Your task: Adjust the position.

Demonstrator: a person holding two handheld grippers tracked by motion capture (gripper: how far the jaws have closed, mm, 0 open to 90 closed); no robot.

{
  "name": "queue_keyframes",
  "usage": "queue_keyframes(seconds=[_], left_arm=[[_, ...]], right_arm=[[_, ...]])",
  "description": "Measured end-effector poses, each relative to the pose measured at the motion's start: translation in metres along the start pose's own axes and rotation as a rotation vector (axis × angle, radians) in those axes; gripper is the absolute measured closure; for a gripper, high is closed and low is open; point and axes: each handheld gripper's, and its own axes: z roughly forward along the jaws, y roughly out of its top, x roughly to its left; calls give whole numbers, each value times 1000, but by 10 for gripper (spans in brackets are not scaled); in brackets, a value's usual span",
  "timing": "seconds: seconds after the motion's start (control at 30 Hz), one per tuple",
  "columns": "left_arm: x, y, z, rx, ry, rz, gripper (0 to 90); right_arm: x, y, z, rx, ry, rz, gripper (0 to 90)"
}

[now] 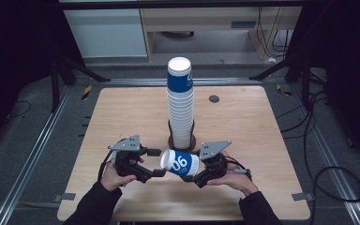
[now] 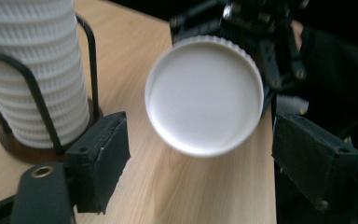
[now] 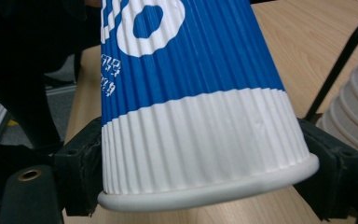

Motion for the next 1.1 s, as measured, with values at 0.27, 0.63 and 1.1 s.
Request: queue_keyframes(seconds=[0.27,0.63,1.1], left_arm=[[0,-6,18,177,7,41,151],[-4,-10,33,283,-8,58,183],[-5,-12,38,324,-37,59,254]], right_arm=[[2,-4,7,84,-23,-50,161],[13,-6,29,184,9,-115,160],[17,-5,33,206,28,-135,152]])
